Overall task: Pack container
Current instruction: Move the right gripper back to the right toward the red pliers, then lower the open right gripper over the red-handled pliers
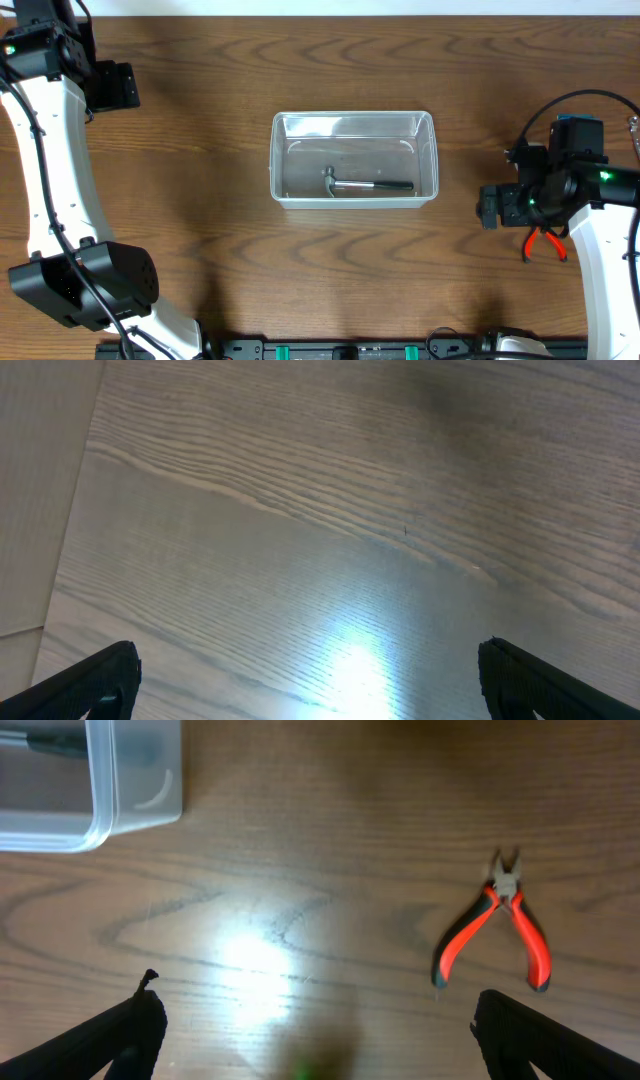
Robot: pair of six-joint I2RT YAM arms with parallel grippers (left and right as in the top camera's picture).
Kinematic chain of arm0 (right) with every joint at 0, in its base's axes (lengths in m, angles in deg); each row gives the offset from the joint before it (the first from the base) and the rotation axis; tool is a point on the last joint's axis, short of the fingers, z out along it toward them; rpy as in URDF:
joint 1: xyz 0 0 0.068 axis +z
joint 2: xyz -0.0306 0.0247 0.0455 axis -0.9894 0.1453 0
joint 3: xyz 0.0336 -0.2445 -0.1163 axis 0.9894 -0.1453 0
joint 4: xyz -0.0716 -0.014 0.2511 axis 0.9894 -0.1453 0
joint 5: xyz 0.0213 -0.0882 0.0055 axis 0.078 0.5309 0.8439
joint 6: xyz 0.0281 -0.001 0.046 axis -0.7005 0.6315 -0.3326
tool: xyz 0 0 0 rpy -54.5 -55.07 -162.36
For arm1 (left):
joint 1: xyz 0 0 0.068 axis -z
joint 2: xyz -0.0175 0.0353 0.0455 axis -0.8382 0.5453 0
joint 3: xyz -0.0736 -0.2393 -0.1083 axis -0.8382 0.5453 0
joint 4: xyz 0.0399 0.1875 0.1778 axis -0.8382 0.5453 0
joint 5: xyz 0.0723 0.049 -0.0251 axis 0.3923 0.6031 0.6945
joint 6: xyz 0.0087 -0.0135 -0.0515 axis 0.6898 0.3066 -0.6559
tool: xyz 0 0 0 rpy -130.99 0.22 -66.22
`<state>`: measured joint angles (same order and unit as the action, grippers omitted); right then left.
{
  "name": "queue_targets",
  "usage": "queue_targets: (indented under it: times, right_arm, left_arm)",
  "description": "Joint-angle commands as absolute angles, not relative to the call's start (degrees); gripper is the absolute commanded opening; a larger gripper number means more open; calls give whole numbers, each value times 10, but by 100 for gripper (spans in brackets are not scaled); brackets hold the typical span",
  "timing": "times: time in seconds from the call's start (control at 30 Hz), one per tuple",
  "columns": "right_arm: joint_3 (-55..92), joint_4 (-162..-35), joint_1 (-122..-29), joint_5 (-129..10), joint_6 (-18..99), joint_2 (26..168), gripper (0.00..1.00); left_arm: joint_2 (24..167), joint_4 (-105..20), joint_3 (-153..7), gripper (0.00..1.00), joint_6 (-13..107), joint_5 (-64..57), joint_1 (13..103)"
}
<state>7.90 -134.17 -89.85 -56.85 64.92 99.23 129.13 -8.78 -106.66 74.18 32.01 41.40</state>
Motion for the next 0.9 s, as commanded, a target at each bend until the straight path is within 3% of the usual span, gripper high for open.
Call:
queue_targets:
  times: [0.0,0.47,0.87]
  right_arm:
    - [79,-1329,-902,-562,639,991,99]
    - [65,-1321,-944,-549,598,1044,99]
    - [65,-1299,-992,-382,652,1140,99]
  left_arm:
    - [1289,-88,-1070,98,745,325,412]
    - [1289,-88,-1070,98,745,325,412]
    - [1289,-88,-1070,98,745,325,412]
